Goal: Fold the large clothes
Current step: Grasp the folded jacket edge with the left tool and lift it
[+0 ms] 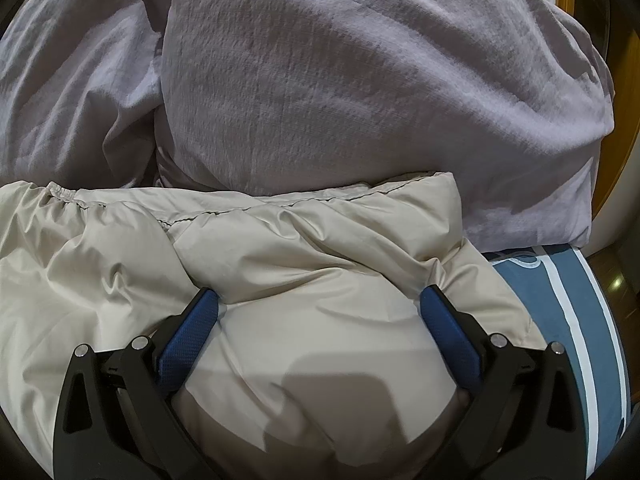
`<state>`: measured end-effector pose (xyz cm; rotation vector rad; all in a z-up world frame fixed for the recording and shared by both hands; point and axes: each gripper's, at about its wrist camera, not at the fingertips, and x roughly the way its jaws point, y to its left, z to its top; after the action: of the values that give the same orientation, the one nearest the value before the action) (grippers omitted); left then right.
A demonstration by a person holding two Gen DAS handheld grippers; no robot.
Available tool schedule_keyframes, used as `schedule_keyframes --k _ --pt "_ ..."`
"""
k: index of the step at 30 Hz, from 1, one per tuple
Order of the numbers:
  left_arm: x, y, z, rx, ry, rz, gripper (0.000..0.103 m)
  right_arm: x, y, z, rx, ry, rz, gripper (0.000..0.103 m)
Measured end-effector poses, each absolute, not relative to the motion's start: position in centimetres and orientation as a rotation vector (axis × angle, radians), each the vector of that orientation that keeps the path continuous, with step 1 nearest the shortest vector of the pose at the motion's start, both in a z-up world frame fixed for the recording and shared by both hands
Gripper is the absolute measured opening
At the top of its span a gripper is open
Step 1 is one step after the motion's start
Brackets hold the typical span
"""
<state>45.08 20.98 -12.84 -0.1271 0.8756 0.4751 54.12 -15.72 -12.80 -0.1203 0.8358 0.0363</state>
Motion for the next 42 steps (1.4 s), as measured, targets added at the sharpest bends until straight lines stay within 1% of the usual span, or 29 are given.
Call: schedule_keyframes --k 4,9,13,17,21,25,26,28,29,30,33,34,36,39,41,42 --pt "44.9 21.2 -11.8 -0.148 0.934 0.476 0.1 54.7 -16.3 -11.9 -0.105 0.913 0.045 0.102" --pt "41.1 21.7 -8.6 -0.165 0.901 0.444 0.1 52.1 -20.0 -8.7 -0.001 0.911 0.008 0.102" --pt "37.8 23.1 -7.0 -0.214 0.896 0.436 0.1 50.0 -24.4 -7.8 0.099 0.96 -0.068 0.102" --pt "34.3 24.1 -6.8 -0.268 0.912 0.432 0.1 48.0 -28.3 -8.3 0.238 1.025 -0.119 0.102" --pt "31.0 24.5 -7.6 -0.324 0.938 0.432 0.1 45.9 -31.0 -10.6 0.407 1.115 -0.13 0.102" --pt "29.0 23.8 -8.7 -0.382 0.968 0.415 0.1 44.5 -31.9 -12.8 0.569 1.161 -0.093 0.102" --pt "28.8 23.7 -9.0 -0.392 0.975 0.411 0.1 44.3 -32.0 -13.3 0.605 1.162 -0.082 0.1" --pt "28.6 23.3 -9.6 -0.421 0.983 0.398 0.1 44.1 -31.7 -13.7 0.657 1.152 -0.06 0.094" --pt "28.8 23.4 -10.0 -0.436 0.989 0.396 0.1 44.0 -31.6 -13.8 0.678 1.136 -0.05 0.088" --pt "29.3 23.5 -10.5 -0.463 0.999 0.396 0.099 44.0 -31.4 -13.8 0.682 1.123 -0.044 0.074" --pt "29.8 23.7 -11.3 -0.527 1.009 0.414 0.093 44.1 -30.7 -13.7 0.728 1.094 -0.005 0.051" --pt "30.0 23.9 -11.4 -0.548 1.002 0.423 0.084 44.1 -30.5 -13.5 0.722 1.088 -0.008 0.047" --pt "30.3 24.6 -11.5 -0.599 0.978 0.435 0.075 43.9 -29.9 -12.7 0.682 1.069 -0.013 0.033" --pt "30.1 25.4 -11.0 -0.65 0.928 0.439 0.045 43.2 -29.4 -11.5 0.656 1.044 -0.003 0.026" --pt "29.7 25.3 -10.2 -0.636 0.907 0.428 0.034 42.8 -29.4 -11.1 0.651 1.034 0.006 0.024" --pt "29.5 25.1 -9.9 -0.623 0.901 0.425 0.032 42.4 -29.3 -10.9 0.649 1.031 0.009 0.024"
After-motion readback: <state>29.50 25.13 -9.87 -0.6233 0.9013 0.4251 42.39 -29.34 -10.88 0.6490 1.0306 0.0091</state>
